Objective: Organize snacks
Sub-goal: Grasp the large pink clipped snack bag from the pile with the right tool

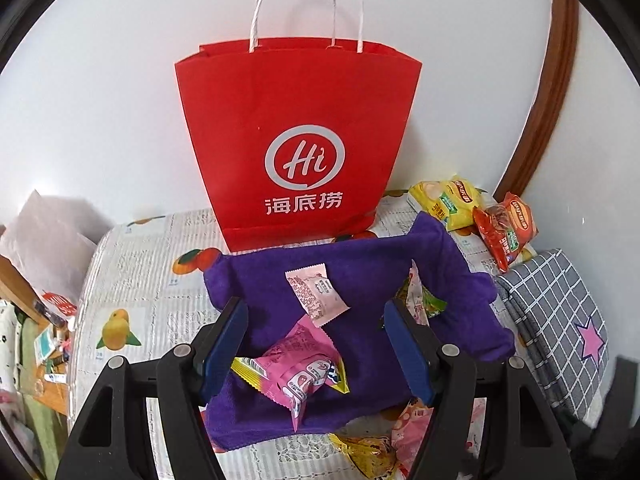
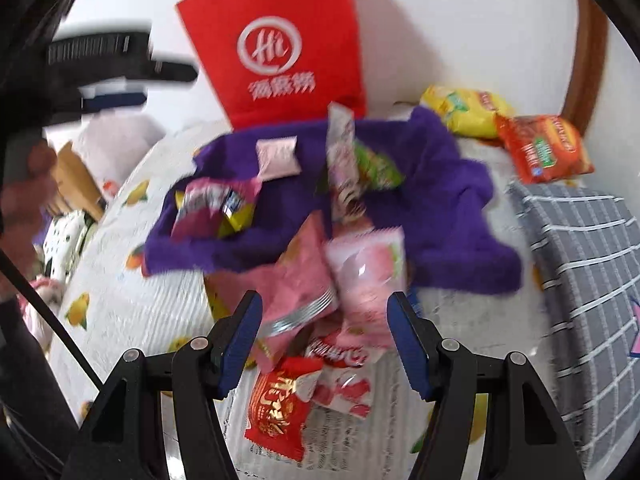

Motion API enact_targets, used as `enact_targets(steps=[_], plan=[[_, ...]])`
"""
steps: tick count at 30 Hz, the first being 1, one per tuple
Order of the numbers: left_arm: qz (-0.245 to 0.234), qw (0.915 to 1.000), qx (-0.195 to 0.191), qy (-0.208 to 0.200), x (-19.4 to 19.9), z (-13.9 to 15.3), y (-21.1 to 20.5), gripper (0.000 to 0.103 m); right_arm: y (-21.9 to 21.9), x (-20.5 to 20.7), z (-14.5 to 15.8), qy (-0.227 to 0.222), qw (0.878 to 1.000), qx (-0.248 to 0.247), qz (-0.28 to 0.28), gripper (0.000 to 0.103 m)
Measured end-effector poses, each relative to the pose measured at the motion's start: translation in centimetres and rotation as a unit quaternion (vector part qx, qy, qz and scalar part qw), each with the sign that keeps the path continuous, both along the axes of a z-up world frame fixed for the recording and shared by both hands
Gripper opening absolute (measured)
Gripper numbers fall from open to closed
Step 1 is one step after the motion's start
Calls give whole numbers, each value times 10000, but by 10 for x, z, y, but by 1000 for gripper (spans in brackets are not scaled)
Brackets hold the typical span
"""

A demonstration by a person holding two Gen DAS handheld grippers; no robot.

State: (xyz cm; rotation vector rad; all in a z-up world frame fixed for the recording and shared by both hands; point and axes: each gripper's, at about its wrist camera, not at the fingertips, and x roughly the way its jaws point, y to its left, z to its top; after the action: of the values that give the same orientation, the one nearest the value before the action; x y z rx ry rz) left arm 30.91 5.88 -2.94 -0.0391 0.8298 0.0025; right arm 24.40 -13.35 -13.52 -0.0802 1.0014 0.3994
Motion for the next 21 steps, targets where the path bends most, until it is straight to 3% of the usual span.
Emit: enact_targets(steps=[6,9,11,16,17,19,21], plan=[[49,10000,-60,-14,-1,2,6,69,29,-3,-25,-1,9980,-414,468,65],[88,9999,-92,-1,0,1,10,69,43,1,-36,-71,9954,-720,622,79],[125,9999,-112,19,0,1,13,69,49,3,-39,-201,9942,-878,592,81],[128,9998,-118,15,1,1,15,69,56,12,-45,-245,9946,-843,545,82],[128,9998,-121,17,1,1,15,69,55,13,-44,-261,9951,-788,532,81],[108,9999,-122,5,1,1,16,69,54,12,-41,-330,9959,-681,502,65],[75,9999,-140,-8,0,3,16,69,50,10,-36,-328,9967,-561,492,61]])
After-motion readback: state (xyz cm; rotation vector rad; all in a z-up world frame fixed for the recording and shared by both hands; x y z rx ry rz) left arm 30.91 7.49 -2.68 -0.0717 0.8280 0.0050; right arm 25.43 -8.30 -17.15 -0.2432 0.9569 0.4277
